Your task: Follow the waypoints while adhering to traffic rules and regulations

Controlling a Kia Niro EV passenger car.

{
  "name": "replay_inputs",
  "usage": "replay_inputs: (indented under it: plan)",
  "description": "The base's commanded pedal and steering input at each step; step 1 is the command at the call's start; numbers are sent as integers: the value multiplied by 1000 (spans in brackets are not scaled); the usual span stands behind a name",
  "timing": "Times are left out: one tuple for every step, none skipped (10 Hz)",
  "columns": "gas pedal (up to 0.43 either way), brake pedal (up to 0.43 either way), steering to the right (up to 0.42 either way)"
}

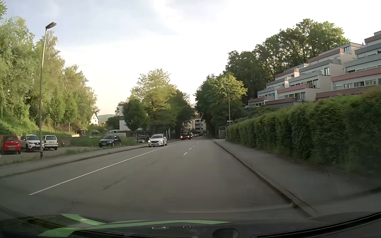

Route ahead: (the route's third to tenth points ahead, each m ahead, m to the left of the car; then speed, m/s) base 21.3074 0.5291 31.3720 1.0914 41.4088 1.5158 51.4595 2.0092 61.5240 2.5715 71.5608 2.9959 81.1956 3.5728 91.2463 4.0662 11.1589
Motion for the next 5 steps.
replay_inputs:
  plan:
    - [0,98,-1]
    - [0,98,-1]
    - [0,98,-1]
    - [0,98,-1]
    - [0,98,-1]
